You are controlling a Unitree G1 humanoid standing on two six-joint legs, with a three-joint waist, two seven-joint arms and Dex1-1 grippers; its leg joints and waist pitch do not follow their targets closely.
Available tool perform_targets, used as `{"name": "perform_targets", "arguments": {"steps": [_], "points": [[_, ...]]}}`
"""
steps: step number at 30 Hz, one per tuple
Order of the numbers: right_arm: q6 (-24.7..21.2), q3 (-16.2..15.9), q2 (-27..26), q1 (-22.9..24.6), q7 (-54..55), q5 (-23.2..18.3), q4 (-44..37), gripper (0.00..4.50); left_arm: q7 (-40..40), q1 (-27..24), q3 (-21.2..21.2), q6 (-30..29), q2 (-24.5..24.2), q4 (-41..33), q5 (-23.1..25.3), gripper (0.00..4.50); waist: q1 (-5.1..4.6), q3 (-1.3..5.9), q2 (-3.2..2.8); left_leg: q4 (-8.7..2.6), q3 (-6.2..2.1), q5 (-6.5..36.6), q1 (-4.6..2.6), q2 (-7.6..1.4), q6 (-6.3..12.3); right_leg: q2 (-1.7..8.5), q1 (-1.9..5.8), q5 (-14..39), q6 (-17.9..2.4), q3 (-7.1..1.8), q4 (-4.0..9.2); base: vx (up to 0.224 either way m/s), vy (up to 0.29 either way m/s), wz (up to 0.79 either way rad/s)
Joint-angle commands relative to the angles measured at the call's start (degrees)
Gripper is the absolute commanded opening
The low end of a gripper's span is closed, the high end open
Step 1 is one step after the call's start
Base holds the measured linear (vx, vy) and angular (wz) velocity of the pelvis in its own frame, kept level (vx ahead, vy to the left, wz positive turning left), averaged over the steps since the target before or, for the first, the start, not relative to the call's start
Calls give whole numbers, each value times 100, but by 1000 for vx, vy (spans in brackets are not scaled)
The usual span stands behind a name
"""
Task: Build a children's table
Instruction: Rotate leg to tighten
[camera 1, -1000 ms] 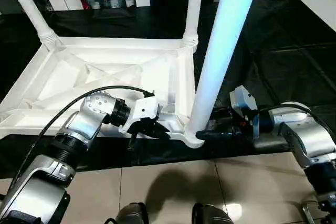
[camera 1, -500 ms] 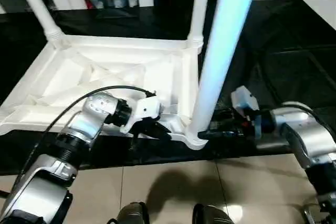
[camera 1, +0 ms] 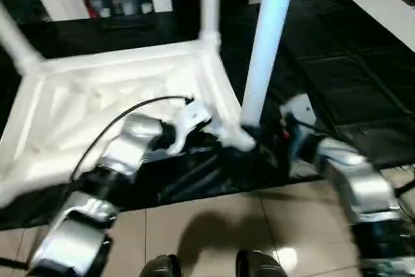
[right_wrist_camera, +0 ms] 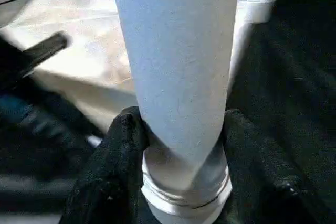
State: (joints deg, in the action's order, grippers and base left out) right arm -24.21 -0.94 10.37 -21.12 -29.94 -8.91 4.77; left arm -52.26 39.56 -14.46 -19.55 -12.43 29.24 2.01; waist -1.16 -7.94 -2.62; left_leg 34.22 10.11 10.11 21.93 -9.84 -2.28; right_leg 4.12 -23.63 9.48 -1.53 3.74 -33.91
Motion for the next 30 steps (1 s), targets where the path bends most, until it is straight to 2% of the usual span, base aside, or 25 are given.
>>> {"name": "perform_targets", "arguments": {"steps": [1,2,4,6,7,9,10,11,14,16,17,19,20,21,24,25,26,30], "points": [[-188,-145,-768,-215,996,-20,549,188,1002,369,242,-126,417,28,-4,0,-5,438,28,-432,-139,1421,-61,-247,224,413,234,2348,-1078,-263,506,0,0,0],[-137,113,-1116,-432,1565,-53,848,188,1339,468,286,-140,533,150,83,0,-46,472,50,-421,-165,1329,-18,-215,179,409,290,2281,-1047,-239,485,0,0,0],[2,349,-1354,-617,1925,-135,1085,188,1528,543,341,-155,627,227,85,0,-55,471,18,-414,-139,1147,-27,-224,248,396,260,1859,-1121,-252,485,0,0,0],[149,449,-1473,-674,1897,-191,1105,244,1641,584,376,-125,680,251,110,0,-46,508,28,-392,-112,937,-22,-226,385,392,299,1294,-1268,-267,434,0,0,0],[311,360,-1433,-662,1723,-135,1023,258,1620,601,355,-68,672,256,141,0,-29,511,32,-378,-100,756,-22,-224,515,385,309,949,-1361,-269,411,51,-8,5],[318,299,-1385,-609,1597,-113,901,270,1534,589,314,7,627,238,162,0,5,540,33,-351,-90,422,16,-206,787,394,369,415,-1475,-261,351,0,0,0],[298,296,-1380,-597,1583,-114,877,294,1515,584,306,21,616,231,164,0,8,547,38,-347,-92,341,19,-205,841,392,379,277,-1499,-259,334,0,0,0],[369,231,-1195,-459,1405,-7,759,294,1310,513,233,140,492,201,167,0,16,567,33,-334,-99,130,23,-211,954,392,386,-12,-1562,-255,294,0,0,0],[572,125,-817,-259,1053,77,616,325,1082,418,198,234,330,184,134,0,45,584,22,-298,-102,-139,26,-220,1187,383,386,-452,-1650,-243,237,0,0,0],[653,152,-527,-106,784,39,506,337,866,332,152,342,196,188,111,0,57,567,24,-294,-96,-82,37,-230,1258,379,368,-378,-1678,-235,251,0,0,0],[723,168,-409,-41,612,-1,459,346,777,291,124,407,133,184,105,0,62,529,-13,-304,-92,115,31,-238,1215,389,351,-80,-1658,-239,285,0,0,0],[813,225,-60,80,132,-118,376,369,460,179,64,619,-37,192,67,0,53,509,7,-326,-93,430,22,-245,1082,380,357,404,-1592,-231,339,0,0,0],[869,229,162,123,-177,-165,346,380,211,110,22,774,-140,189,29,0,57,487,-23,-336,-96,580,15,-249,1022,378,355,615,-1547,-234,363,0,0,0],[896,227,292,147,-353,-190,328,380,62,72,0,869,-197,190,7,0,49,492,2,-337,-94,620,24,-254,970,380,367,672,-1516,-244,359,0,0,0],[874,142,898,132,-1313,-421,293,402,-670,-89,-129,1045,-496,98,-103,0,53,487,-12,-339,-94,733,5,-250,961,380,358,798,-1508,-241,371,0,0,0],[868,132,939,127,-1384,-438,291,412,-733,-101,-137,1048,-516,84,-118,0,59,489,-9,-336,-94,709,13,-255,973,387,365,754,-1528,-248,363,0,0,0],[857,58,1116,94,-1699,-505,281,425,-1017,-140,-198,1174,-615,45,-170,0,54,476,-14,-342,-91,683,18,-266,988,382,340,742,-1540,-248,366,0,0,0],[715,-280,1614,-68,-2750,-648,304,437,-1911,-207,-505,1608,-965,-24,-191,0,117,497,-23,-341,-95,654,-4,-286,1015,383,339,724,-1553,-244,351,0,0,0]]}}
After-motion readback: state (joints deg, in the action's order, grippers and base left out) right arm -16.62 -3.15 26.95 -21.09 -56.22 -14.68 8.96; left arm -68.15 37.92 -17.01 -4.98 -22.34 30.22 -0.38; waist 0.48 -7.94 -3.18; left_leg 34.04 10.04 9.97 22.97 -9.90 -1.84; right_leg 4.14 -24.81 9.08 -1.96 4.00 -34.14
